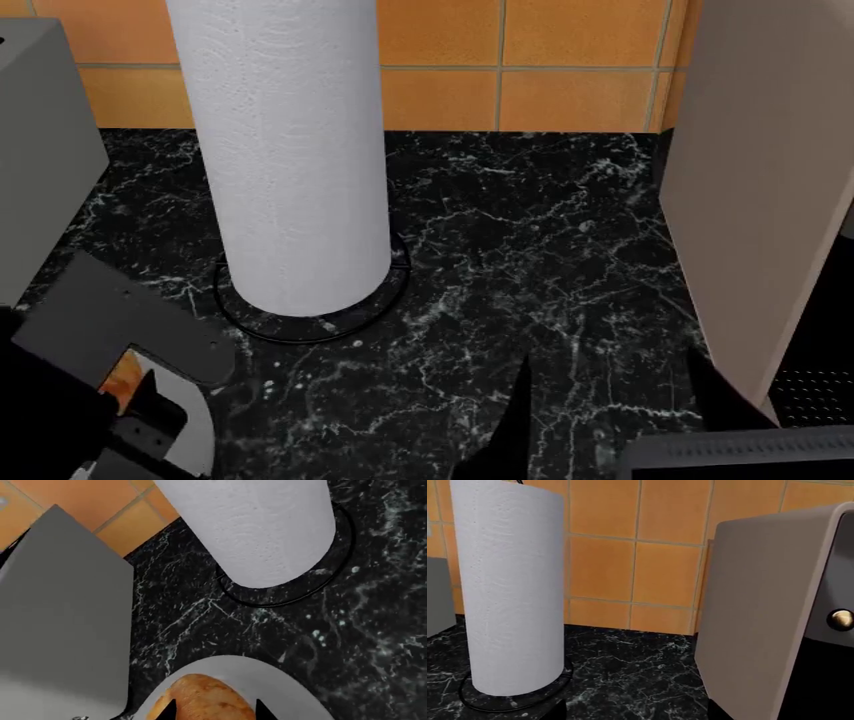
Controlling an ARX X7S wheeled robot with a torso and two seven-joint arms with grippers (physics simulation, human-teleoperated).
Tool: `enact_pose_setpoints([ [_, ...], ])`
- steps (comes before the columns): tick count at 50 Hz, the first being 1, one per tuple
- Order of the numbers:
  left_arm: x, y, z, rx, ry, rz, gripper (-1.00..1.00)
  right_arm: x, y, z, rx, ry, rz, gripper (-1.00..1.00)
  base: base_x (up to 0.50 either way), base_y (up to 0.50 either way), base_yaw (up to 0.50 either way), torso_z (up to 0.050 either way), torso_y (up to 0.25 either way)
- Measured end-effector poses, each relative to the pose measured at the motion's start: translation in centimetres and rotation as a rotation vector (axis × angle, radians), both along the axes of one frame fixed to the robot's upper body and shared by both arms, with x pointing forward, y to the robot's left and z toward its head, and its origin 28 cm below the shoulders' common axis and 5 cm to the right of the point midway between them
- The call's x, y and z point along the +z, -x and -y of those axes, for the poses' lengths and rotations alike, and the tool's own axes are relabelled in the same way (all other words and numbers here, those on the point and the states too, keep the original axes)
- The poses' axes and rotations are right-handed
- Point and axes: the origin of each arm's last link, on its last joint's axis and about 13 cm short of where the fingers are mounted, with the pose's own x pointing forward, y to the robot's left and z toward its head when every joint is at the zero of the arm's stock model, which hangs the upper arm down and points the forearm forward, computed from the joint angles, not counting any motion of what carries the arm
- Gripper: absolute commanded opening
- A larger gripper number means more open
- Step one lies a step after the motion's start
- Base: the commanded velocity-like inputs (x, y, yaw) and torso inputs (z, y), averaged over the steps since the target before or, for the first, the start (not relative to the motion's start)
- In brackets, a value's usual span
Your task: Place all breads on the cutting board.
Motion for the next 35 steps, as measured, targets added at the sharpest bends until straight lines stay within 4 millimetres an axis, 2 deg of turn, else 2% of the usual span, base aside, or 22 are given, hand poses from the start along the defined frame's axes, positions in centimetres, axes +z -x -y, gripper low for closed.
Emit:
enact_pose_setpoints([
  [15, 2.6, 1.4, -0.5, 0.026, 0.101, 0.153, -1.00, 0.3, -0.2, 0.0, 0.007, 0.008, 0.016, 1.00, 0.00, 0.00, 0.00, 0.000, 0.000],
  [35, 2.4, 3.3, -0.8, 0.007, 0.315, 0.275, -1.00, 0.7, -0.1, 0.0, 0.014, 0.025, 0.041, 1.00, 0.00, 0.00, 0.00, 0.000, 0.000],
])
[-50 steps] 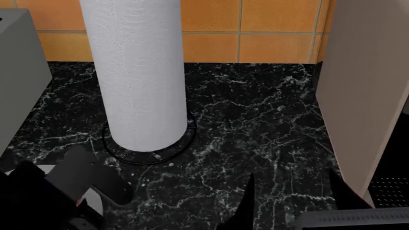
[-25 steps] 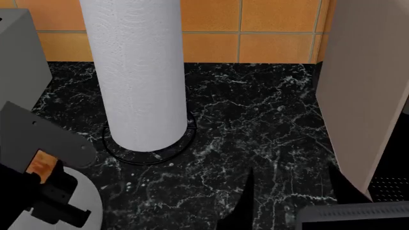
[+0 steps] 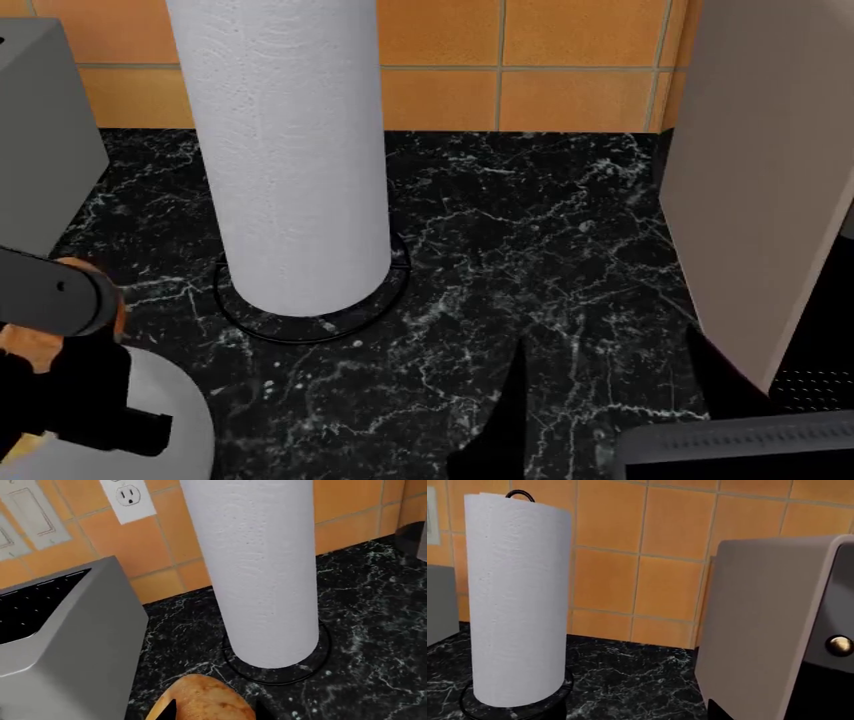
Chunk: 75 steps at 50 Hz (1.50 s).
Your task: Place all breads on the cutting board.
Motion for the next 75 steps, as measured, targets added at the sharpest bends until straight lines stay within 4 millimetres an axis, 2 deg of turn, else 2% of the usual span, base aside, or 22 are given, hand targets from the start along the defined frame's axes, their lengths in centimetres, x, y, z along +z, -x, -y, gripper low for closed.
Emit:
enact_pose_setpoints([
  [30, 1.8, 2.2, -0.6, 0.006, 0.061, 0.122, -1.00, 0.6, 0.0, 0.0, -0.003, 0.017, 0.025, 1.00, 0.00, 0.02, 0.00, 0.000, 0.000],
  [75, 2.3, 2.9, -0.6, 0.010, 0.063, 0.159, -1.00, 0.8, 0.1, -0.1, 0.017, 0.029, 0.036, 1.00, 0.00, 0.30, 0.00, 0.000, 0.000],
])
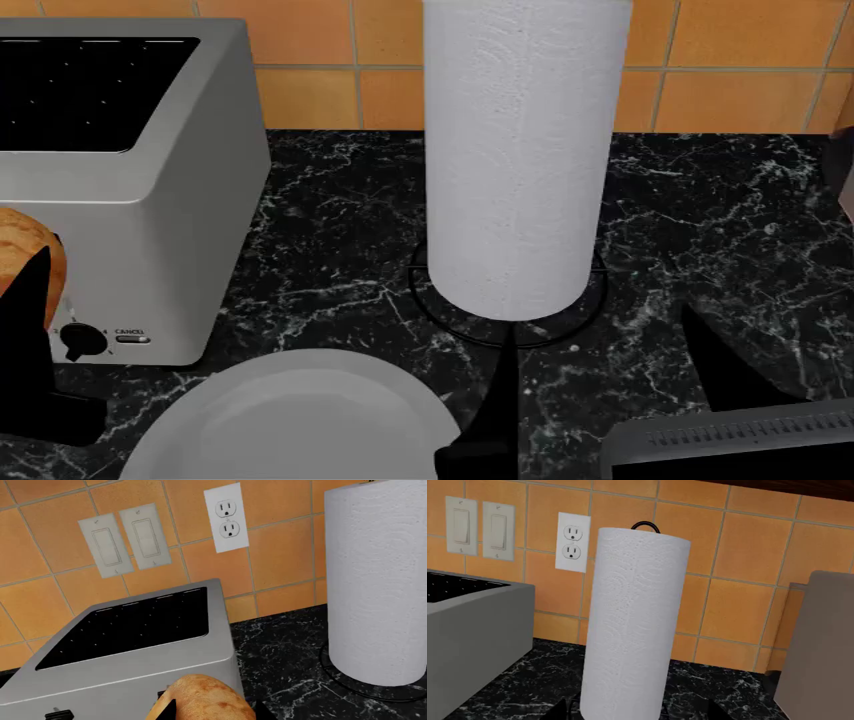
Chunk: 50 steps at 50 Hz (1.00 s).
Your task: Place all breads on the cutting board.
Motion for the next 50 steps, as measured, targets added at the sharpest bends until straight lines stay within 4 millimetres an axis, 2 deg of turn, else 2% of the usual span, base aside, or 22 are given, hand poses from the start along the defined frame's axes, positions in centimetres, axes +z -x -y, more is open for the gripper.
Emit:
enact_pose_setpoints([
  [22, 0.16, -0.05, 0.11, -0.001, 0.005, 0.011, -1.00, 0.33, -0.05, 0.05, -0.002, -0.002, 0.020, 1.00, 0.00, 0.35, 0.00, 0.000, 0.000],
  [50, 0.21, -0.17, 0.21, 0.000, 0.003, 0.013, -1.00, 0.24, -0.03, -0.02, -0.005, -0.010, 0.021, 1.00, 0.00, 0.46, 0.00, 0.000, 0.000],
])
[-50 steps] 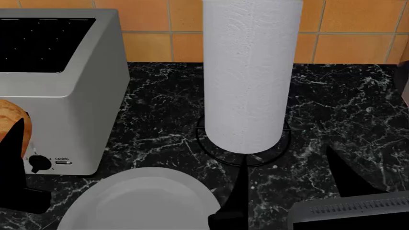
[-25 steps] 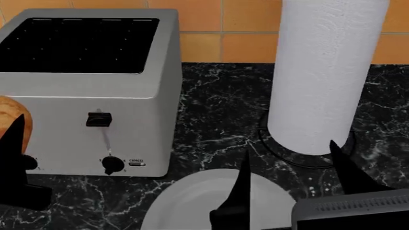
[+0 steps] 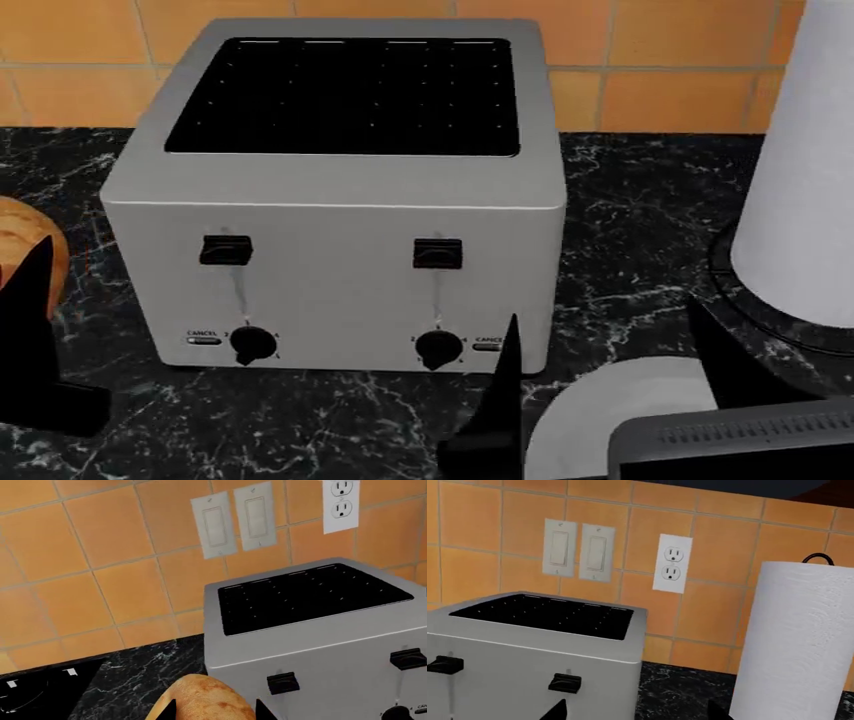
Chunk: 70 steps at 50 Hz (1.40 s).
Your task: Place all breads on the cutting board.
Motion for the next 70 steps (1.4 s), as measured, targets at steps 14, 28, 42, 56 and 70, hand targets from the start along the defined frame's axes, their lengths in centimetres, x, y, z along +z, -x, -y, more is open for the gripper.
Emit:
enact_pose_setpoints([
  [14, 0.02, 0.07, 0.06, -0.004, 0.001, 0.001, -1.00, -0.02, 0.13, 0.02, 0.001, 0.000, -0.001, 1.00, 0.00, 0.47, 0.00, 0.000, 0.000],
  [28, 0.08, 0.04, 0.04, 0.005, 0.006, 0.004, -1.00, 0.01, 0.16, -0.02, 0.002, 0.002, -0.001, 1.00, 0.00, 0.46, 0.00, 0.000, 0.000],
  [42, -0.12, 0.14, 0.12, 0.009, 0.008, -0.005, -1.00, -0.14, 0.36, -0.03, 0.003, 0.010, -0.007, 1.00, 0.00, 0.48, 0.00, 0.000, 0.000],
  [56, -0.24, 0.27, 0.24, 0.004, 0.013, -0.008, -1.00, -0.19, 0.46, -0.03, 0.002, 0.016, -0.006, 1.00, 0.00, 0.50, 0.00, 0.000, 0.000],
  [70, -0.27, 0.24, 0.28, 0.002, 0.014, -0.005, -1.00, -0.17, 0.39, -0.06, 0.010, 0.022, 0.001, 1.00, 0.00, 0.50, 0.00, 0.000, 0.000],
])
